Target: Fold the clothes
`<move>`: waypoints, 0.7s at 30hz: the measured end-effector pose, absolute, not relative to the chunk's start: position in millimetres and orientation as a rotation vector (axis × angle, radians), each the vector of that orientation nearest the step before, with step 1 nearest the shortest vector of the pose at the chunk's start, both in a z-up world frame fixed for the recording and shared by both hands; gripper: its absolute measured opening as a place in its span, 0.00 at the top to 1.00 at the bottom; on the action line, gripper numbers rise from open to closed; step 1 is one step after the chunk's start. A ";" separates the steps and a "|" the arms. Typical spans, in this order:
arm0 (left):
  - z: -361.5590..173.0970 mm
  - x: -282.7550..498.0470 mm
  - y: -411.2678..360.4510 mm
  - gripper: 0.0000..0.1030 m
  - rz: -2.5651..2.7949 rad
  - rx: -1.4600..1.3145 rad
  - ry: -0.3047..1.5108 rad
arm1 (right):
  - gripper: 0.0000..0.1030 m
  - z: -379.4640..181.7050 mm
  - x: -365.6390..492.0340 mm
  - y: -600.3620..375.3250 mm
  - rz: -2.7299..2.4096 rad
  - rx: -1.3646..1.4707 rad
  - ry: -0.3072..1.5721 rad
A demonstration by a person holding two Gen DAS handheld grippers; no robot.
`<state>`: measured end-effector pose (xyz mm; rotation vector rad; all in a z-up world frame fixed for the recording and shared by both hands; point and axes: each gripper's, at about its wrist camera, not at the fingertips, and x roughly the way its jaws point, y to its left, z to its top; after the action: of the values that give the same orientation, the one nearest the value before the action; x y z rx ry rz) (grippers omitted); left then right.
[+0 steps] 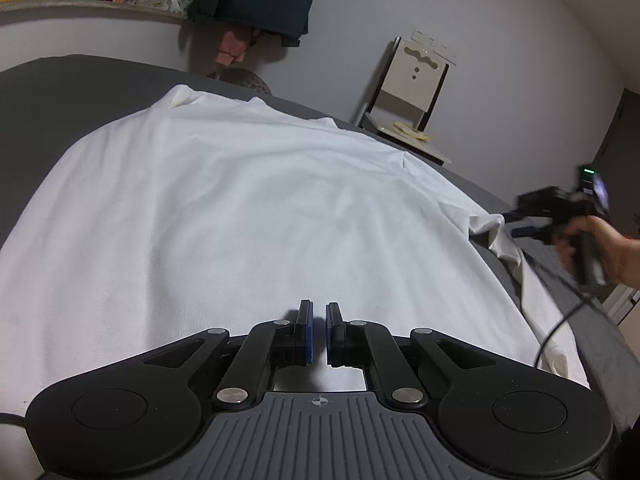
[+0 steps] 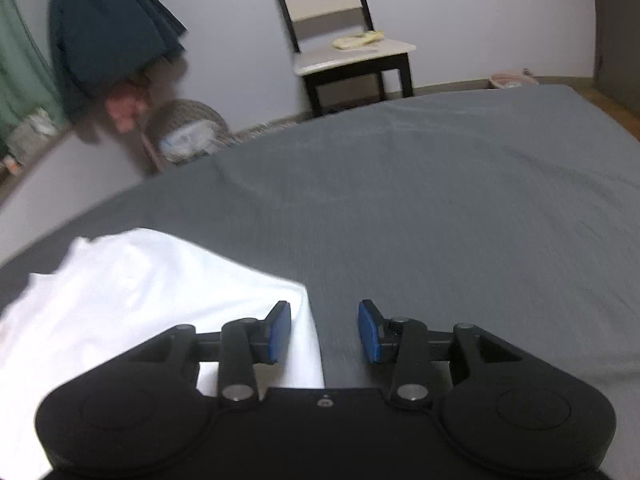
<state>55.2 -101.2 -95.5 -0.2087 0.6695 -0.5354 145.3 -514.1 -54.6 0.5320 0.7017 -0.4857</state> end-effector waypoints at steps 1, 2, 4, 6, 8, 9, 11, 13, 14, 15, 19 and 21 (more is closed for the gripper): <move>-95.1 55.5 -101.8 0.96 -0.535 -0.208 0.670 | 0.64 -50.9 133.0 -512.1 -0.463 0.547 0.700; -94.8 55.8 -102.3 0.96 -0.534 -0.206 0.670 | 0.64 -48.3 121.3 -504.7 -0.442 0.552 0.713; -94.5 56.4 -103.7 0.96 -0.530 -0.206 0.672 | 0.64 -45.3 96.5 -489.0 -0.414 0.572 0.741; -94.6 55.6 -104.6 0.96 -0.524 -0.206 0.671 | 0.64 -41.9 79.1 -463.8 -0.387 0.551 0.758; -93.8 53.5 -105.7 0.96 -0.516 -0.204 0.671 | 0.64 -38.2 66.4 -432.9 -0.360 0.505 0.769; -93.4 52.4 -106.2 0.96 -0.512 -0.203 0.670 | 0.64 -36.4 60.0 -417.4 -0.347 0.482 0.774; -92.7 50.3 -107.5 0.96 -0.505 -0.198 0.669 | 0.64 -32.7 47.2 -386.4 -0.320 0.436 0.785; -91.9 48.1 -108.7 0.96 -0.501 -0.188 0.666 | 0.64 -29.1 34.4 -355.4 -0.293 0.389 0.795; -91.8 47.7 -108.8 0.96 -0.500 -0.184 0.664 | 0.64 -27.2 28.1 -340.0 -0.279 0.366 0.799; -91.7 47.3 -108.8 0.96 -0.500 -0.179 0.663 | 0.64 -26.0 23.0 -326.2 -0.266 0.343 0.804; -92.0 48.0 -106.7 0.96 -0.499 -0.185 0.663 | 0.63 -29.4 19.2 -294.3 -0.207 0.256 0.820; -91.6 48.2 -105.7 0.96 -0.499 -0.190 0.665 | 0.60 -31.2 17.5 -278.6 -0.178 0.215 0.830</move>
<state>48.2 -105.7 -91.6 -0.1896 0.6652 -0.4988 17.5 -278.6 -31.2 0.2148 0.8300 -0.1784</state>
